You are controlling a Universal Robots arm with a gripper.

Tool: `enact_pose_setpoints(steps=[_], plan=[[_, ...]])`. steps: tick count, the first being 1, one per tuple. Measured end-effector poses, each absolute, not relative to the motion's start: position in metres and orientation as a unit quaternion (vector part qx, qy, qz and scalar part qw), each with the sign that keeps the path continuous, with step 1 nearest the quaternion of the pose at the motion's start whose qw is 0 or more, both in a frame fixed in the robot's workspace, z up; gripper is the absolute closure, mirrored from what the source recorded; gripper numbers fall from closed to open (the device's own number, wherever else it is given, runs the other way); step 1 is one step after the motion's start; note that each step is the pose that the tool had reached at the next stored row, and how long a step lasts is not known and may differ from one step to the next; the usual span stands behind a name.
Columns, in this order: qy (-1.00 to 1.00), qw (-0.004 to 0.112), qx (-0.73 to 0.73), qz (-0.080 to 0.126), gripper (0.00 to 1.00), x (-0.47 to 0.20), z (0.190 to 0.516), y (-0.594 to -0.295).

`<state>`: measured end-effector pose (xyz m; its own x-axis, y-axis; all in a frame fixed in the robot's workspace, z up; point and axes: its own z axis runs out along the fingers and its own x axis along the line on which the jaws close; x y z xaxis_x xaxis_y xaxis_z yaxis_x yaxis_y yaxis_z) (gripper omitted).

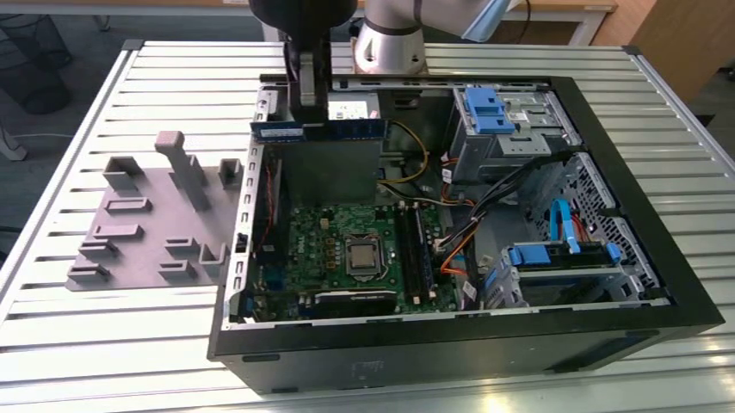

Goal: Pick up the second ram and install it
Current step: 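Pick up the second ram and move it above second insertion slot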

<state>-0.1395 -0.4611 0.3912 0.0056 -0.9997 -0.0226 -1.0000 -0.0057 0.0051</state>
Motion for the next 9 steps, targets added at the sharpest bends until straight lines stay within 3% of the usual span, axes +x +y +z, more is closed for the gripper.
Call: enact_pose_setpoints(steps=[9], plan=[[0.705, 0.006, -0.709, 0.010, 0.86, -0.1285, 0.3912, -0.4611]])
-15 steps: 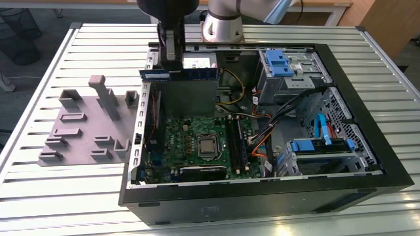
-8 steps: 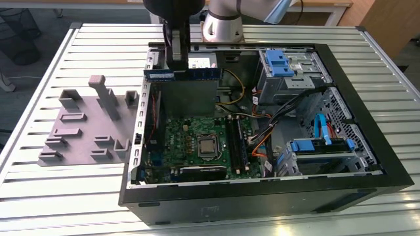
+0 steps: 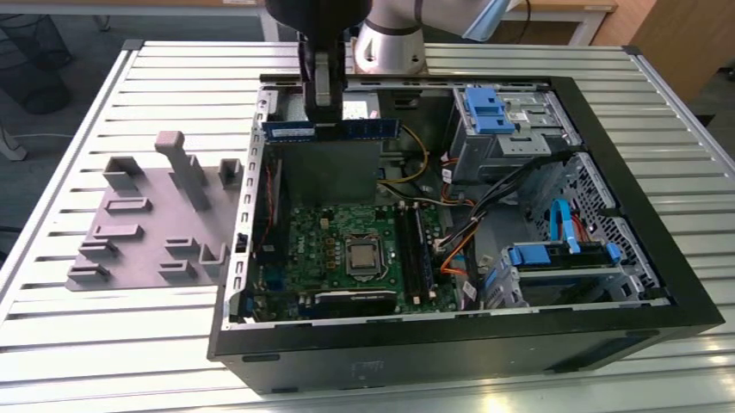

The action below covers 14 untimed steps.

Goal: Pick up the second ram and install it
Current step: 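Pick up the second ram and move it above second insertion slot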

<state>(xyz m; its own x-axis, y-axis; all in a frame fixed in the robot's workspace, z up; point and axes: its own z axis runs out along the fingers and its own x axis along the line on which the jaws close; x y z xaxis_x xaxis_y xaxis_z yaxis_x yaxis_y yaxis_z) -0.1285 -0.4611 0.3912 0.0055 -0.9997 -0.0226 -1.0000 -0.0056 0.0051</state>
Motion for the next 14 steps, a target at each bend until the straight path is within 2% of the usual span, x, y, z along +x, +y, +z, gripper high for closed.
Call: enact_pose_setpoints(steps=[14], plan=[[0.705, 0.006, -0.709, 0.010, 0.86, -0.107, 0.391, -0.461]])
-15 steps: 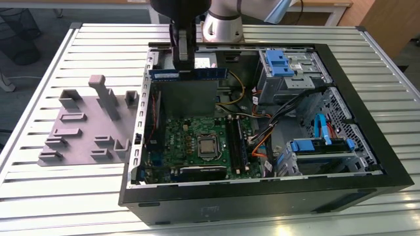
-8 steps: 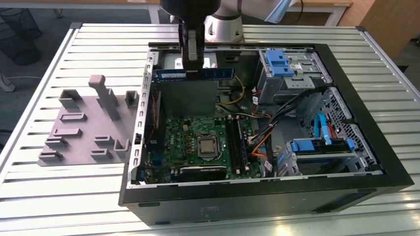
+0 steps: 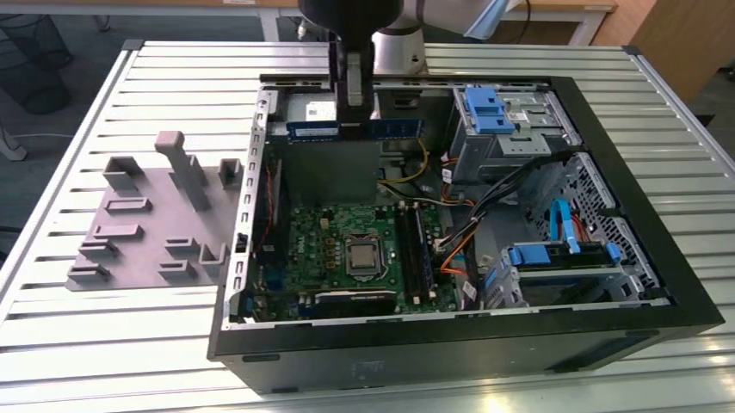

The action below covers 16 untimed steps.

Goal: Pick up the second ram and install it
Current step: 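Pick up the second ram and move it above second insertion slot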

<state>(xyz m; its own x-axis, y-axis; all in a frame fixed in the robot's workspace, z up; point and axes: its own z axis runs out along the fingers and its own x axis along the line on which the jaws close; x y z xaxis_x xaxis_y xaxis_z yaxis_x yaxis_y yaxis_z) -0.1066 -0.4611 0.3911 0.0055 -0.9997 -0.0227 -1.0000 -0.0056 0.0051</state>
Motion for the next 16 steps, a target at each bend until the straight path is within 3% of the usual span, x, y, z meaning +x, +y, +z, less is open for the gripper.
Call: enact_pose_setpoints(steps=[16], plan=[[0.705, 0.006, -0.709, 0.010, 0.86, -0.061, 0.391, -0.461]])
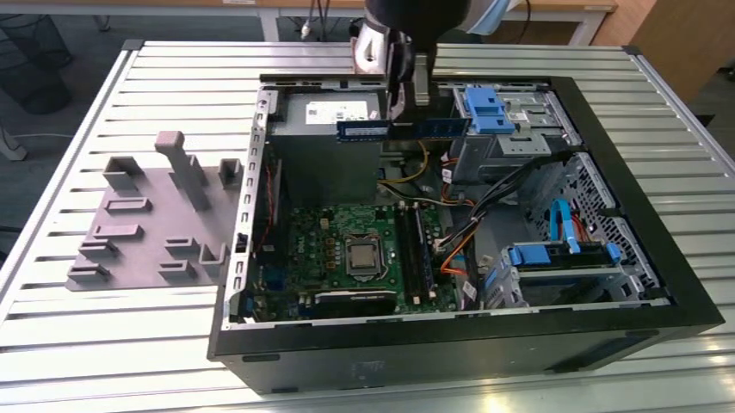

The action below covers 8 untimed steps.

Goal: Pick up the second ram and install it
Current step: 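Pick up the second ram and move it above second insertion slot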

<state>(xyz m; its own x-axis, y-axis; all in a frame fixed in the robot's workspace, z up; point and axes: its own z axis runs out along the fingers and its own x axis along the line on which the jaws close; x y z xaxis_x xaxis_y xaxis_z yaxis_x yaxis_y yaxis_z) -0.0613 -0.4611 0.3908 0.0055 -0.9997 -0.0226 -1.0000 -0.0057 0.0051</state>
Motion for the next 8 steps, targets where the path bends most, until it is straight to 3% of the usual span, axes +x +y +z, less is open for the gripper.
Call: enact_pose_setpoints(steps=[8], plan=[[0.705, 0.006, -0.709, 0.010, 0.86, -0.037, 0.391, -0.461]])
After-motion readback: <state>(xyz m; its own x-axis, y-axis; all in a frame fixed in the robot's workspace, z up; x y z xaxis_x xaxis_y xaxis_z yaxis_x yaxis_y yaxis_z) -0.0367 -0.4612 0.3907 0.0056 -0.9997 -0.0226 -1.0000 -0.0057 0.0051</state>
